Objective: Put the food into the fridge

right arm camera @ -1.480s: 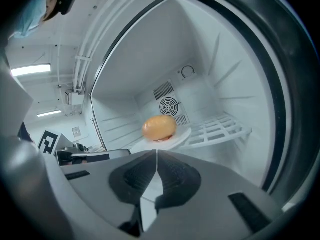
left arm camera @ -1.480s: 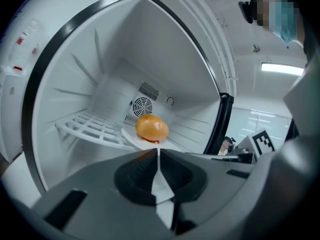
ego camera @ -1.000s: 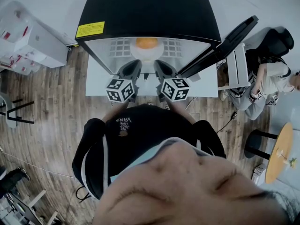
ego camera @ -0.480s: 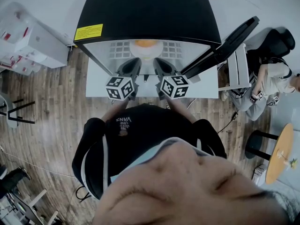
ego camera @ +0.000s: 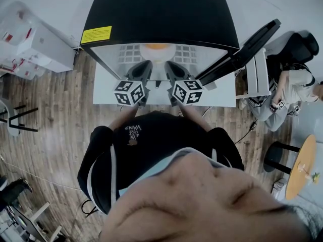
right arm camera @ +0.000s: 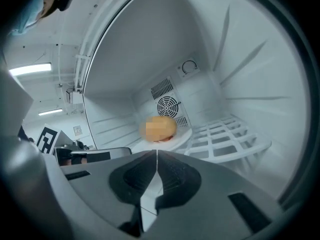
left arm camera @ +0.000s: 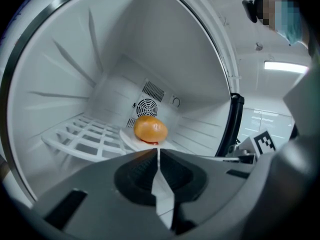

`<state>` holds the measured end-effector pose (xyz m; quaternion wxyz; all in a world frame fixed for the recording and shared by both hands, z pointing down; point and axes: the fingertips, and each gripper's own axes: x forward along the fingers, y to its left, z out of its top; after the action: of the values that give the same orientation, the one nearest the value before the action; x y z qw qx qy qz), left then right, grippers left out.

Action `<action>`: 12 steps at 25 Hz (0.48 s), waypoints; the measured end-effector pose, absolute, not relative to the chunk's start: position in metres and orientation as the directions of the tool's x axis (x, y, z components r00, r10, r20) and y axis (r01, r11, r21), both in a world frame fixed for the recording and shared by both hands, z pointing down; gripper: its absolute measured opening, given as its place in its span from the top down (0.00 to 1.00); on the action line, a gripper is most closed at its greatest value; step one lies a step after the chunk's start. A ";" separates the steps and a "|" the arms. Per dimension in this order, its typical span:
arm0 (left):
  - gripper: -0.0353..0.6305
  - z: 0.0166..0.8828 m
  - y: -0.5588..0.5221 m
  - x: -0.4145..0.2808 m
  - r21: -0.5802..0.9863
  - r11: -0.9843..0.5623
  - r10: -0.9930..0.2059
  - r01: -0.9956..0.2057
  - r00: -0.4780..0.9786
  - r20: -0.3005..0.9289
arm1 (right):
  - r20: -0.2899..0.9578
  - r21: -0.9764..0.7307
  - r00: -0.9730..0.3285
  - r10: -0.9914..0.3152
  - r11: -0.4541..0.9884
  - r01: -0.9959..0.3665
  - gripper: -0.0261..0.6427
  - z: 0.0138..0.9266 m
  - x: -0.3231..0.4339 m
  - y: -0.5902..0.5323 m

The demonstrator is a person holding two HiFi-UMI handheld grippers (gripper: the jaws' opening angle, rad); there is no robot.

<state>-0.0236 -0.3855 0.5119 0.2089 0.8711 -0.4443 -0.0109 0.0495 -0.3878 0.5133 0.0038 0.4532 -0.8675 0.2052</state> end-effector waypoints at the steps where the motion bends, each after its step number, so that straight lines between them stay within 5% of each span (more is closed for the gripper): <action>1: 0.91 0.512 -0.386 -0.024 0.373 -0.518 -0.779 -0.770 0.604 0.166 | 0.192 -0.352 -0.589 -0.785 0.505 -0.788 0.93 0.513 0.049 -0.388; 12: 0.91 0.510 -0.383 -0.027 0.364 -0.522 -0.783 -0.772 0.602 0.154 | 0.166 -0.350 -0.566 -0.807 0.488 -0.799 0.93 0.508 0.054 -0.386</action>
<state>-0.0274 -0.3834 0.5100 0.2011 0.8721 -0.4458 -0.0144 0.0536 -0.3863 0.5077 -0.0105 0.4656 -0.8626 0.1974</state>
